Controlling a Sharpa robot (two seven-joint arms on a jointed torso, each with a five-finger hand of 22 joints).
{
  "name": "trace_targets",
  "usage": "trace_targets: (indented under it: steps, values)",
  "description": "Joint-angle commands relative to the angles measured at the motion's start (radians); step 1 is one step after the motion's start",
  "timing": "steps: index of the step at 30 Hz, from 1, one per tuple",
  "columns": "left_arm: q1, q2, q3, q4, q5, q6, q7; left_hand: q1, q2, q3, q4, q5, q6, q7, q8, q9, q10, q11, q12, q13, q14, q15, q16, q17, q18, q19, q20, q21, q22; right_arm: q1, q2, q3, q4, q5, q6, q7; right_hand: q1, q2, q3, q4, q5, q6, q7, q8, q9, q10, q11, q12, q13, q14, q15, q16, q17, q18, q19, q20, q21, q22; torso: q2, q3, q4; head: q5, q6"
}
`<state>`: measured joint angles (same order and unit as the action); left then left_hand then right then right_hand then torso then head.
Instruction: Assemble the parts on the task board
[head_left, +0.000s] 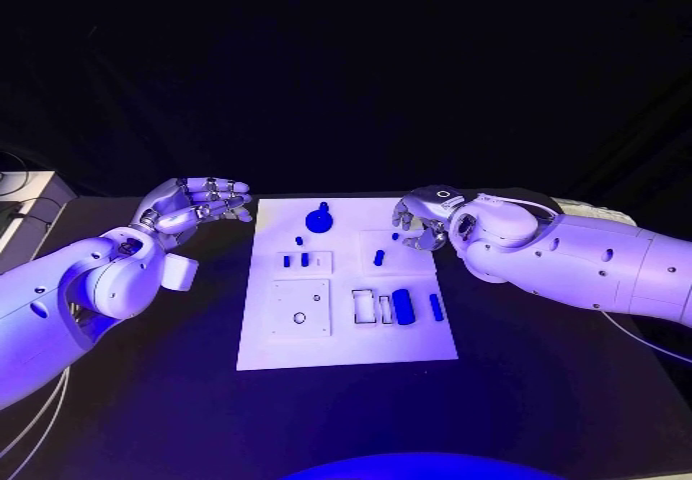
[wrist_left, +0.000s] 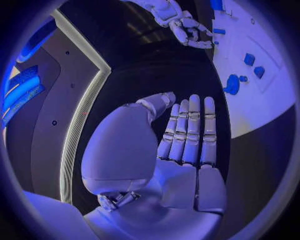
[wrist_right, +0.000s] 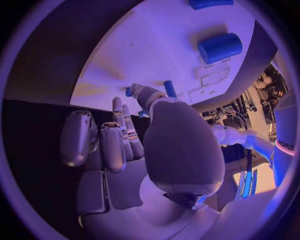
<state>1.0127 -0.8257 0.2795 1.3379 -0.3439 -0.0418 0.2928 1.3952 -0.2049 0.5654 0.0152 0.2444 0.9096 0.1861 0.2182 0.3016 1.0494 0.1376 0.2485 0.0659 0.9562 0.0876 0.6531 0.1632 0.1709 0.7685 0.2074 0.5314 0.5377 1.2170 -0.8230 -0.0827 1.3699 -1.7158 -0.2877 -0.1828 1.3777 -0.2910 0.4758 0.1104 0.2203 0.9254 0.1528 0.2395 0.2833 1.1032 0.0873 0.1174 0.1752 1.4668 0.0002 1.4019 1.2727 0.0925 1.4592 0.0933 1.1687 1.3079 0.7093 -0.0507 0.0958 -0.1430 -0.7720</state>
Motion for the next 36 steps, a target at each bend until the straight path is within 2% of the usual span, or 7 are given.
trace_targets:
  steps: [1, 11, 20, 22, 23, 26, 36]
  values:
    - [-0.003, -0.007, 0.003, 0.019, 0.049, 0.014, 0.042, -0.001, 0.009, -0.007, -0.001, -0.001, 0.002, 0.006, 0.006, -0.001, 0.007, 0.002, -0.007, -0.001, 0.009, 0.001, -0.007, 0.000, 0.009, 0.008, 0.001, -0.007, -0.002, -0.005, 0.009, -0.001, -0.009, -0.056, 0.021, -0.028, -0.005, 0.002, -0.005, -0.001, -0.005, -0.006, -0.003, -0.006, -0.001, -0.007, 0.001, -0.005, -0.001, 0.040, 0.004, 0.003, -0.001, -0.014, 0.004, 0.004, -0.004, 0.027, -0.001, -0.0013, 0.0005, -0.001, 0.000]
    - [-0.005, -0.018, 0.004, 0.039, 0.059, 0.000, 0.042, 0.002, 0.009, -0.009, -0.005, -0.001, 0.004, 0.010, 0.007, -0.003, 0.004, 0.004, -0.014, -0.001, 0.018, 0.001, -0.017, 0.003, 0.009, 0.012, 0.000, -0.009, -0.003, -0.024, 0.045, -0.003, -0.042, -0.040, 0.002, -0.017, 0.001, 0.020, 0.012, 0.008, -0.009, 0.007, -0.002, -0.009, -0.002, -0.001, 0.002, -0.007, -0.014, 0.041, 0.003, 0.005, 0.000, -0.015, 0.007, 0.005, 0.002, 0.032, 0.002, 0.0014, -0.0005, 0.003, 0.001]
    - [-0.006, -0.020, 0.004, 0.042, 0.061, -0.004, 0.036, 0.001, 0.009, -0.011, -0.004, 0.000, 0.003, 0.014, 0.006, -0.004, 0.002, 0.007, -0.018, -0.001, 0.020, 0.002, -0.022, 0.005, 0.009, 0.014, 0.000, -0.011, -0.004, -0.030, 0.058, -0.003, -0.057, -0.016, -0.022, -0.005, 0.008, 0.044, 0.080, 0.022, -0.025, 0.042, -0.004, -0.005, 0.001, 0.024, 0.000, -0.006, -0.036, 0.041, 0.001, 0.007, -0.004, -0.017, 0.012, 0.003, 0.014, 0.042, 0.002, 0.0030, -0.0026, 0.006, -0.001]
    - [-0.006, -0.020, 0.004, 0.042, 0.061, -0.003, 0.032, 0.001, 0.009, -0.011, -0.005, 0.000, 0.003, 0.014, 0.006, -0.004, 0.002, 0.007, -0.018, -0.001, 0.021, 0.002, -0.022, 0.005, 0.009, 0.014, 0.000, -0.011, -0.004, -0.031, 0.060, -0.003, -0.059, -0.011, -0.027, -0.001, 0.009, 0.053, 0.098, 0.023, -0.027, 0.050, -0.007, -0.003, 0.003, 0.030, -0.002, -0.006, -0.041, 0.041, -0.001, 0.006, -0.006, -0.017, 0.012, 0.003, 0.015, 0.043, 0.003, 0.0038, -0.0028, 0.006, 0.000]
    - [-0.006, -0.021, 0.004, 0.043, 0.060, -0.002, 0.030, 0.012, 0.015, -0.011, -0.012, 0.000, 0.010, 0.015, 0.010, -0.004, 0.002, 0.007, -0.022, -0.001, 0.033, 0.000, -0.023, 0.010, 0.011, 0.026, -0.004, -0.001, 0.002, -0.032, 0.062, -0.003, -0.060, -0.008, -0.030, 0.002, 0.014, 0.064, 0.124, 0.021, -0.050, 0.056, -0.009, -0.002, 0.005, 0.035, -0.004, -0.008, -0.048, 0.041, -0.005, 0.006, -0.007, -0.017, 0.012, 0.000, 0.015, 0.044, 0.003, 0.0039, -0.0028, 0.006, 0.000]
    - [-0.006, -0.020, 0.004, 0.044, 0.060, -0.002, 0.025, 0.025, 0.027, -0.038, -0.034, 0.004, 0.026, 0.015, 0.014, -0.014, 0.011, 0.003, -0.034, -0.001, 0.077, -0.013, -0.005, 0.040, 0.007, 0.070, -0.036, 0.099, 0.076, -0.032, 0.065, -0.003, -0.062, -0.003, -0.031, 0.006, 0.014, 0.074, 0.146, 0.018, -0.064, 0.065, -0.011, 0.001, 0.009, 0.043, -0.007, -0.009, -0.054, 0.041, -0.006, 0.006, -0.009, -0.018, 0.013, -0.001, 0.017, 0.046, 0.003, 0.0043, -0.0024, 0.005, -0.001]
    - [-0.006, -0.021, 0.004, 0.044, 0.060, 0.003, 0.018, 0.018, 0.026, -0.039, -0.035, 0.004, 0.022, 0.016, 0.010, -0.024, 0.009, 0.006, -0.045, -0.001, 0.060, -0.008, -0.011, 0.053, 0.001, 0.037, -0.035, 0.114, 0.100, -0.036, 0.072, -0.004, -0.068, -0.005, -0.046, -0.003, 0.023, 0.128, 0.203, -0.020, -0.104, 0.118, -0.026, 0.045, 0.047, 0.114, -0.024, -0.004, -0.066, 0.041, -0.017, 0.006, -0.016, -0.021, 0.018, -0.011, 0.035, 0.061, 0.002, 0.0036, -0.0013, 0.006, -0.007]
